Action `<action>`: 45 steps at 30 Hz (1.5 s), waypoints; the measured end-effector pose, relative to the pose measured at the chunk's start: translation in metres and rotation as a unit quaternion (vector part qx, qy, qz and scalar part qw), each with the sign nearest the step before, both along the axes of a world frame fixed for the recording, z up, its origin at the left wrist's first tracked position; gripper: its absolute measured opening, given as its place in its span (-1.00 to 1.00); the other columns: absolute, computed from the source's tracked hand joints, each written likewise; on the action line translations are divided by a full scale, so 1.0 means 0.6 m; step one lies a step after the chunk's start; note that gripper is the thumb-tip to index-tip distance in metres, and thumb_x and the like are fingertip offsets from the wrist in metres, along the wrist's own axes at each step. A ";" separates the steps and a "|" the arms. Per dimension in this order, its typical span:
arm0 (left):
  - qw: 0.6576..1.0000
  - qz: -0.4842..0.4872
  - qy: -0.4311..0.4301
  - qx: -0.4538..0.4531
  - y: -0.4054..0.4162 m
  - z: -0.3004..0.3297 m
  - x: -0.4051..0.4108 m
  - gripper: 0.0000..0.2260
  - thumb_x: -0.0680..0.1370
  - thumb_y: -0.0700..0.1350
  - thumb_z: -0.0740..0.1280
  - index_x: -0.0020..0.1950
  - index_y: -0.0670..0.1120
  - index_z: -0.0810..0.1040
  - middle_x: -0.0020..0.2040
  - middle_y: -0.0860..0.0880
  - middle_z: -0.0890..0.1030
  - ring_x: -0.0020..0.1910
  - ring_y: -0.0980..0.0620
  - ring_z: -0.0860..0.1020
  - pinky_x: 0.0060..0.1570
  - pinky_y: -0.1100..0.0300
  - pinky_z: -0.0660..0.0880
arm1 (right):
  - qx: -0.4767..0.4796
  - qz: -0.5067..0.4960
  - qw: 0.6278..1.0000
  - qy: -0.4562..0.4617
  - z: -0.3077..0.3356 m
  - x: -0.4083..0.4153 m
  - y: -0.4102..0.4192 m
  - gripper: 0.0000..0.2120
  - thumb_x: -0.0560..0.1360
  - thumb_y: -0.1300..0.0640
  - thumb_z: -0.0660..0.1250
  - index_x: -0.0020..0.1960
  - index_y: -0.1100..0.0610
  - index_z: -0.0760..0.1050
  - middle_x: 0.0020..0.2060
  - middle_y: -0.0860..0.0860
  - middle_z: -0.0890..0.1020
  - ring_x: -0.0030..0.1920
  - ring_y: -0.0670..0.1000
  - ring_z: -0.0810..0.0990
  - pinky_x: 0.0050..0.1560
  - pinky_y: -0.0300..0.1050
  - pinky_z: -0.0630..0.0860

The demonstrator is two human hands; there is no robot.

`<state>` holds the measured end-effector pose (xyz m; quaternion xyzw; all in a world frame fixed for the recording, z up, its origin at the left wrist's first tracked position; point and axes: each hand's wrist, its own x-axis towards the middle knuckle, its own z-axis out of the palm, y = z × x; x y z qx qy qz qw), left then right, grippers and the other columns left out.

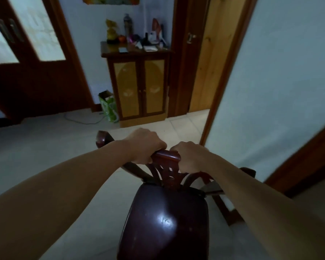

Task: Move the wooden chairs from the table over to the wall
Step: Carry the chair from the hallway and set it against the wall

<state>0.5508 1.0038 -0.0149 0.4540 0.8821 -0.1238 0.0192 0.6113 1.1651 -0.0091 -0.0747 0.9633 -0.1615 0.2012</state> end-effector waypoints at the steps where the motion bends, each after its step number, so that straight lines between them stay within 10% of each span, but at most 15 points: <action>1: 1.000 -0.025 -0.006 0.002 0.030 -0.003 0.003 -0.87 0.41 -0.04 0.35 -0.07 0.07 0.48 -0.35 0.11 0.34 -0.28 0.04 0.39 -0.29 0.15 0.27 | 0.007 -0.020 1.000 -0.004 0.000 0.014 0.024 -0.60 0.39 0.23 0.32 0.21 0.03 0.49 -0.02 0.08 0.61 -0.01 0.12 0.58 0.05 0.03 0.53; 9: 0.975 -0.213 -0.057 0.024 0.245 -0.017 0.054 -0.83 0.37 -0.06 0.37 -0.08 0.02 0.48 -0.35 0.09 0.43 -0.32 0.04 0.47 -0.34 0.19 0.35 | 0.029 -0.204 0.978 -0.020 0.012 0.157 0.176 -0.60 0.42 0.31 0.22 0.22 0.08 0.49 -0.01 0.09 0.61 -0.06 0.10 0.61 0.01 0.05 0.58; 15: 0.925 -0.374 -0.063 0.022 0.396 -0.022 0.174 -0.77 0.37 -0.06 0.40 0.02 0.00 0.53 -0.26 0.04 0.52 -0.21 -0.03 0.52 -0.30 0.20 0.27 | 0.016 -0.322 0.945 -0.061 0.016 0.323 0.266 -0.72 0.46 0.41 0.16 -0.32 0.10 0.40 -0.32 0.02 0.51 -0.29 -0.02 0.49 -0.30 -0.21 0.41; 20: 0.872 -0.482 -0.080 0.014 0.492 -0.012 0.316 -0.75 0.35 -0.06 0.39 0.03 0.01 0.57 -0.11 -0.03 0.63 -0.12 -0.06 0.58 -0.23 0.16 0.37 | 0.036 -0.409 0.911 -0.050 0.014 0.480 0.301 -0.72 0.45 0.35 0.22 0.12 0.21 0.54 -0.01 0.15 0.64 0.01 0.15 0.59 -0.16 -0.13 0.42; 45: 0.736 -0.659 -0.154 -0.033 0.745 -0.049 1.132 -0.84 0.36 -0.14 0.41 -0.08 -0.09 0.59 -0.33 0.05 0.43 -0.23 -0.02 0.53 -0.34 0.20 0.39 | 0.013 -0.658 0.745 -0.109 -0.021 1.297 0.431 -0.60 0.42 0.41 0.19 0.12 0.08 0.58 -0.07 0.11 0.67 -0.05 0.13 0.62 -0.08 -0.02 0.52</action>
